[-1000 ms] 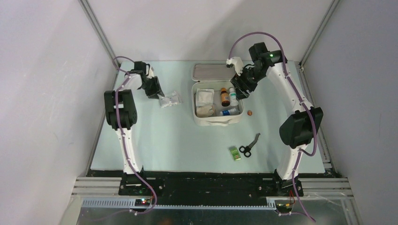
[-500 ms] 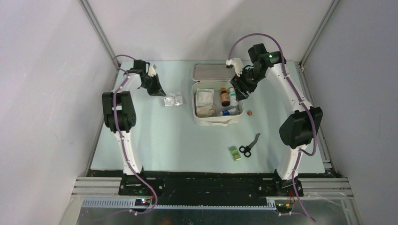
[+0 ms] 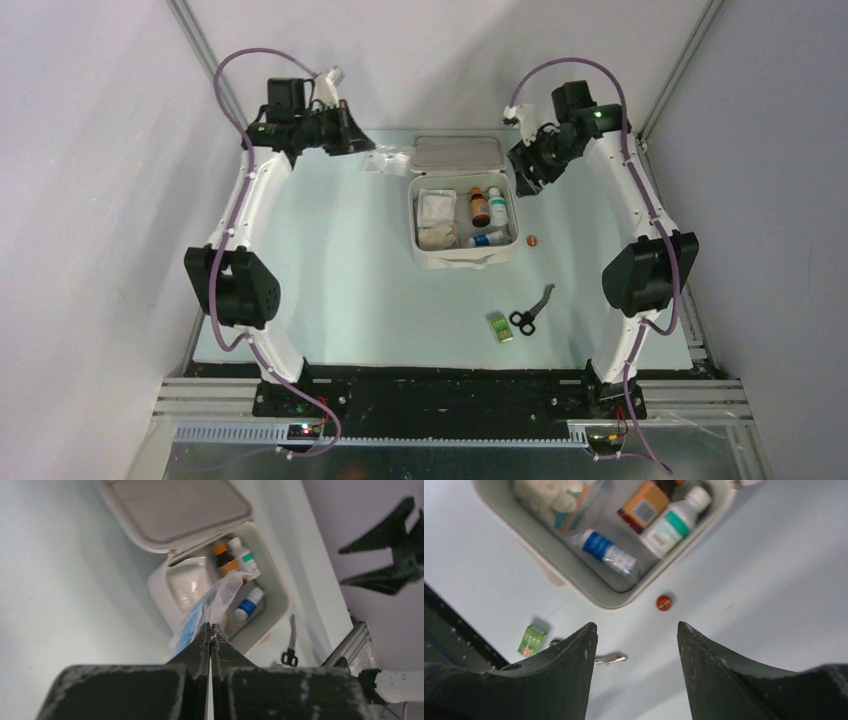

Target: Organize the medicine kit

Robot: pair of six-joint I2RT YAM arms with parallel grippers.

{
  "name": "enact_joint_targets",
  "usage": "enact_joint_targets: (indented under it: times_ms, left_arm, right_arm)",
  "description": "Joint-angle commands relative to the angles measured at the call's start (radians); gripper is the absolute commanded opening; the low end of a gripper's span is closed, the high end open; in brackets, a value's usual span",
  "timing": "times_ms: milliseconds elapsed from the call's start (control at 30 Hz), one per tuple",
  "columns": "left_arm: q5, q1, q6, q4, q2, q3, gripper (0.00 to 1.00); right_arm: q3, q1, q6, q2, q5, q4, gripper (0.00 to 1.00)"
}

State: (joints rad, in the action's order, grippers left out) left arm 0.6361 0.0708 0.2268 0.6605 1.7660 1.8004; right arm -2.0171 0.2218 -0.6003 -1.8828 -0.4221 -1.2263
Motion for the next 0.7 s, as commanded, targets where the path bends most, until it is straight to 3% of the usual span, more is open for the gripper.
enact_joint_targets:
  times_ms: [0,133,300,533,667]
  left_arm:
    - [0.065,0.096,-0.014,-0.001,0.014,0.089,0.00]
    - [0.071,0.224,-0.024,-0.002,0.096,0.214,0.00]
    - [0.064,0.302,0.031,-0.054,0.213,0.303,0.00]
    - [-0.061,0.438,0.095,-0.087,0.242,0.212,0.00]
    - [-0.052,0.454,0.183,-0.097,0.234,0.088,0.00]
  right_arm:
    - [-0.075,-0.044,0.081,0.032,0.065,0.086,0.64]
    - [-0.093,-0.077,0.131,0.029,0.145,0.134,0.65]
    - [-0.088,-0.108,0.163,0.040,0.191,0.160,0.66]
    - [-0.069,-0.101,0.146,0.048,0.144,0.158,0.66]
    - [-0.093,-0.081,0.147,0.029,0.111,0.140,0.66]
